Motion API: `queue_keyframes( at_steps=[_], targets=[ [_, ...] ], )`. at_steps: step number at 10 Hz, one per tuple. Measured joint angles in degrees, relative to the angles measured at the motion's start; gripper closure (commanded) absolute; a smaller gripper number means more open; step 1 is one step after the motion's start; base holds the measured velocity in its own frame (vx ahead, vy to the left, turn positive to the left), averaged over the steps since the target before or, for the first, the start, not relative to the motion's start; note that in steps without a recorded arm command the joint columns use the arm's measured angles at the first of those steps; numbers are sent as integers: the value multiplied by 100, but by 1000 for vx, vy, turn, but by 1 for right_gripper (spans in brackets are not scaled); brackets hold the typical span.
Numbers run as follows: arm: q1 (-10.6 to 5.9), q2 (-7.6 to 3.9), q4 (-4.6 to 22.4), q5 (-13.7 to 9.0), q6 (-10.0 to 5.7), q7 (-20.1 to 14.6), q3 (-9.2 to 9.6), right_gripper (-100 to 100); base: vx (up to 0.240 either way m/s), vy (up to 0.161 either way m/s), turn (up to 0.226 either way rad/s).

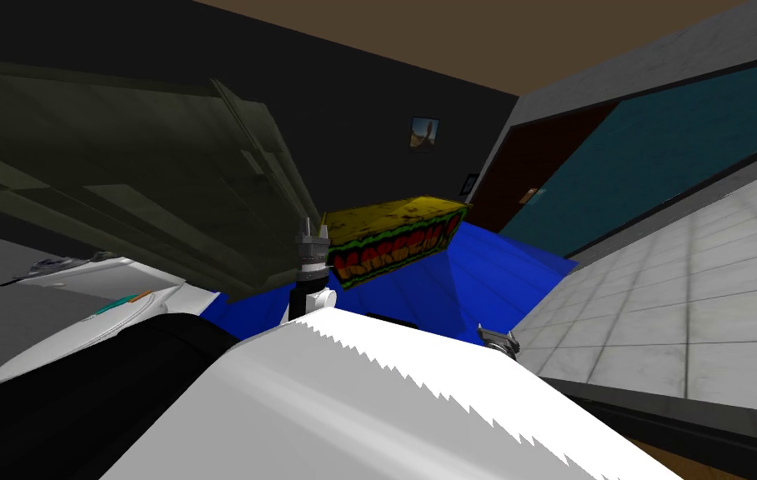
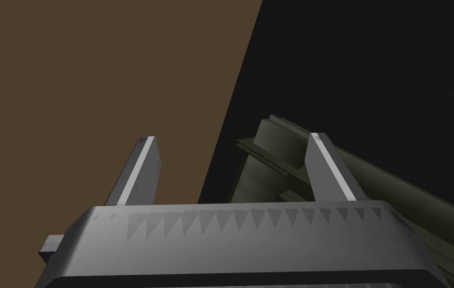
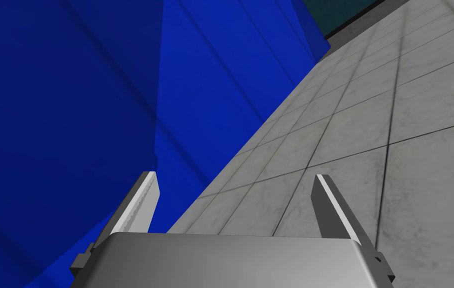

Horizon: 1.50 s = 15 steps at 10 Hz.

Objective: Push the door open

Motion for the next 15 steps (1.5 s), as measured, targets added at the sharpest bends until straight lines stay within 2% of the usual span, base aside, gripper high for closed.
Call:
queue_keyframes(
  at_steps=[2, 7, 8, 10, 13, 15],
  targets=[
    [14, -8, -31, -3, 48, -7, 0, -100, -1, -2, -6],
    [18, -6, -43, -4, 57, -5, -1, -100, 0, 0, 0],
    [18, -5, -43, -4, 57, -5, -1, -100, -9, -38, -228],
    [10, -4, -124, 100, 26, -5, 151, -100, -26, -43, -181],
    [-78, -122, 31, 287, -210, -136, 504, -100, -33, -71, -212],
    [-66, -150, -68, 435, -294, -189, 751, -100, -30, -78, -241]
  ],
)
